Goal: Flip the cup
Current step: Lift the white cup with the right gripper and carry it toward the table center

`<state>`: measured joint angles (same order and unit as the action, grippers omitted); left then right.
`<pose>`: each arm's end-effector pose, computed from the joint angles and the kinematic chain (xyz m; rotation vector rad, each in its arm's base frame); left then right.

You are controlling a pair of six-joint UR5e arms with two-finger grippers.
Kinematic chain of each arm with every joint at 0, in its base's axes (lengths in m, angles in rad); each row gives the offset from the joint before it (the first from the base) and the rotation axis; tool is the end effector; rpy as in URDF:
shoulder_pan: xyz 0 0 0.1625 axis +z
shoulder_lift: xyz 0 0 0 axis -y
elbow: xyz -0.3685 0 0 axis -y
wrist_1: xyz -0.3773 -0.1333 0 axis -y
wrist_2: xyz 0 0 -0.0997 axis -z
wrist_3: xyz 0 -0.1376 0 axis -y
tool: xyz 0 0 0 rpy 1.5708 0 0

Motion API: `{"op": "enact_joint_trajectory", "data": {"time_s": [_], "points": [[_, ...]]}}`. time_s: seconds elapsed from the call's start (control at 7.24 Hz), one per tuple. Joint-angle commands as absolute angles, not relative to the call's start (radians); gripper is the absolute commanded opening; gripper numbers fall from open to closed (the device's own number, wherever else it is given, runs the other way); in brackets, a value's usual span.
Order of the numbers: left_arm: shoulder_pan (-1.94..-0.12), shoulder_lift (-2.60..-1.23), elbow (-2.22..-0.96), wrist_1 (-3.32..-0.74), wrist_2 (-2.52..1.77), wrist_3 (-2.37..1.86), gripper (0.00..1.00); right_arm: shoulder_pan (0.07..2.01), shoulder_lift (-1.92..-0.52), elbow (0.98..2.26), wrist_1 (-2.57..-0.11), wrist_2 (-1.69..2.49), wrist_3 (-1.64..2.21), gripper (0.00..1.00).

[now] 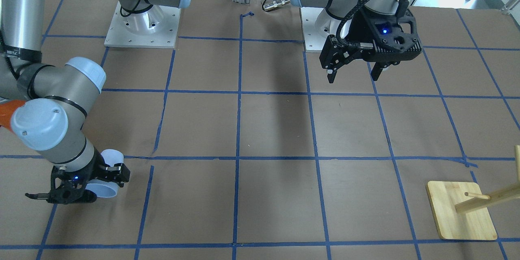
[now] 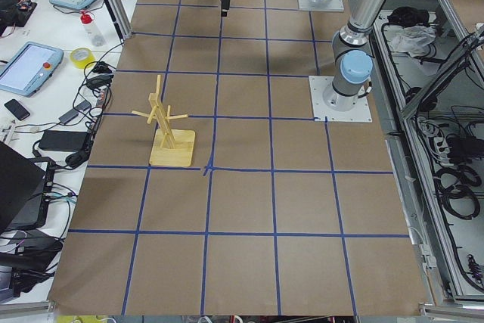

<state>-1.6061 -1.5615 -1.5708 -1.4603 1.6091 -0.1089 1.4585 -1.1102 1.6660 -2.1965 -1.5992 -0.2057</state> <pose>-0.1452 -0.4845 0.4099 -0.1178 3.1040 -0.1901 0.0621 -0.6041 0.1633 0.1432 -3.0976 0.1001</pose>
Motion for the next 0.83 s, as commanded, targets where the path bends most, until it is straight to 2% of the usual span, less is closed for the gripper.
{"op": "enact_joint_trajectory", "data": {"time_s": [0.0, 0.28, 0.69], "points": [[-1.606, -1.562, -1.571, -1.46, 1.608, -0.109, 1.0, 1.576, -1.154, 1.658, -2.14, -1.585, -0.313, 0.0], [-1.606, -1.562, -1.571, -1.46, 1.609, -0.109, 1.0, 1.716, -1.157, 1.646, -2.149, -1.557, -0.452, 0.0], [-1.606, -1.562, -1.571, -1.46, 1.609, -0.109, 1.0, 1.813, -1.152, 1.64, -2.149, -1.507, -0.722, 0.0]]}}
